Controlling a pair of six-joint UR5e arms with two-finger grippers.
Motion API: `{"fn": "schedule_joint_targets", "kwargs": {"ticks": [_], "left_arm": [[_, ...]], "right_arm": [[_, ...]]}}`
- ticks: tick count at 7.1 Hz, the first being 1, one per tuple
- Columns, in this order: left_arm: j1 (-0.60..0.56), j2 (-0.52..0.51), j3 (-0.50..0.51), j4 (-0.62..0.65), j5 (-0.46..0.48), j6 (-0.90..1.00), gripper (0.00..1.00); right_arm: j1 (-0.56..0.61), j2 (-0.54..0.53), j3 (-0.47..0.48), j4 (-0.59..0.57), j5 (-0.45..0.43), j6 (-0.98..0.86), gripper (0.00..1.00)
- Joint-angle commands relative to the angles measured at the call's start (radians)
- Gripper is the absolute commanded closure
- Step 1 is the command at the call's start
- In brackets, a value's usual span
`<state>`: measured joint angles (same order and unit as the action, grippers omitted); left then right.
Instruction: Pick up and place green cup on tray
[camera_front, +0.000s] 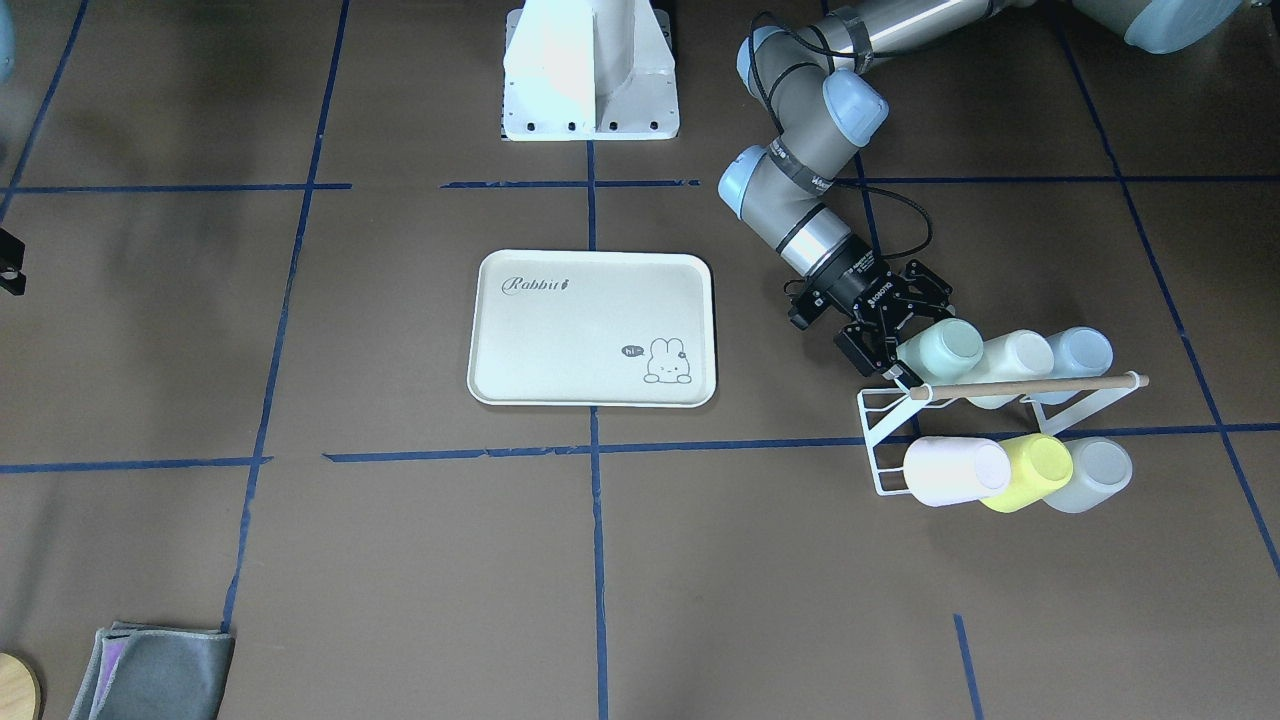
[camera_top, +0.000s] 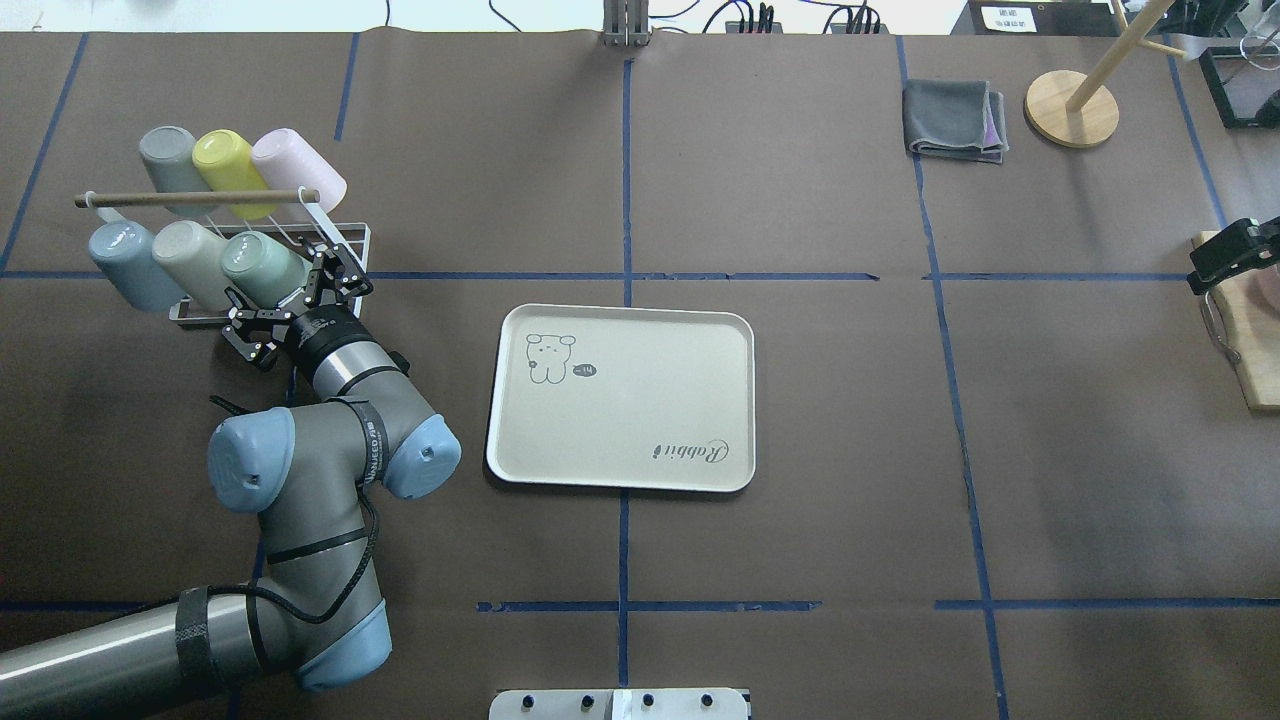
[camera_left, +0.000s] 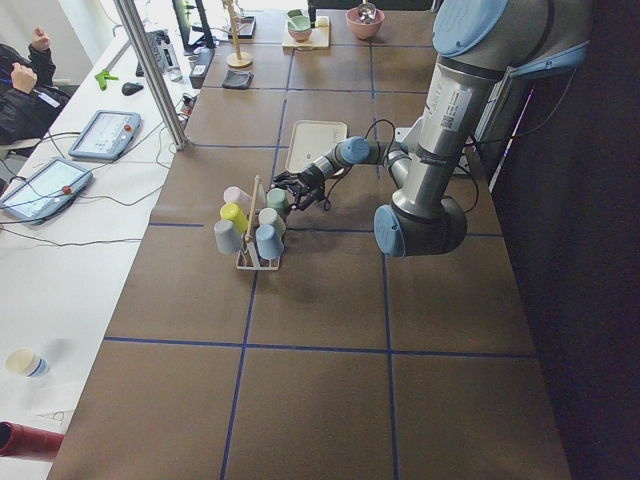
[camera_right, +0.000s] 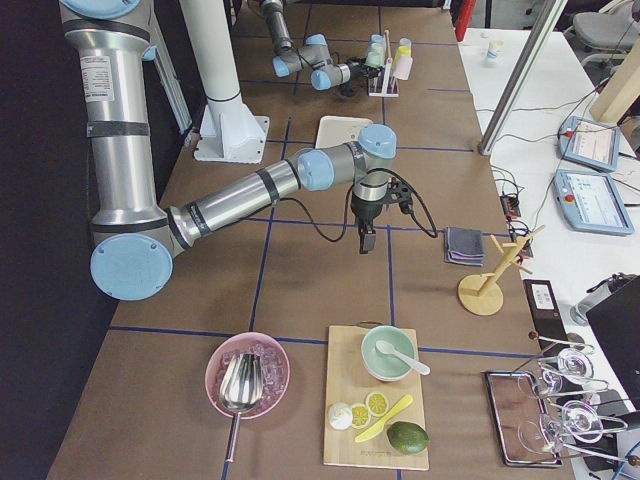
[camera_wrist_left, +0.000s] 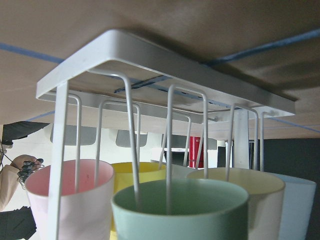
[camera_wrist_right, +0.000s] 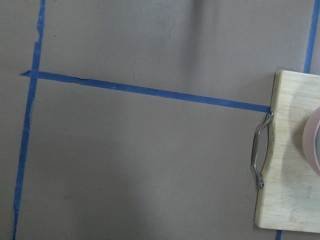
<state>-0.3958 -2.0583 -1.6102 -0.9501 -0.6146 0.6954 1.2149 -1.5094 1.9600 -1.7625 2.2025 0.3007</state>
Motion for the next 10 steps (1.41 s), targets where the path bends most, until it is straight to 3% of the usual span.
{"fn": "schedule_joint_targets", "kwargs": {"ticks": [1,4,7,10], "left_arm": [[0.002,0.001,0.019,-0.016,-0.001,0.003,0.02],[-0.003,0.001,0.023,-0.015,0.001,0.007,0.02],[-0.011,0.001,0.023,-0.016,0.001,0.006,0.12],[-0.02,0.001,0.021,-0.016,0.001,0.007,0.16]], "right_arm": [[0.0,0.0,-0.003,0.0,0.0,0.0,0.0],[0.0,0.0,-0.001,0.0,0.0,0.0,0.0],[0.0,0.0,-0.001,0.0,0.0,0.0,0.0],[0.0,0.0,-0.001,0.0,0.002,0.0,0.0]]}}
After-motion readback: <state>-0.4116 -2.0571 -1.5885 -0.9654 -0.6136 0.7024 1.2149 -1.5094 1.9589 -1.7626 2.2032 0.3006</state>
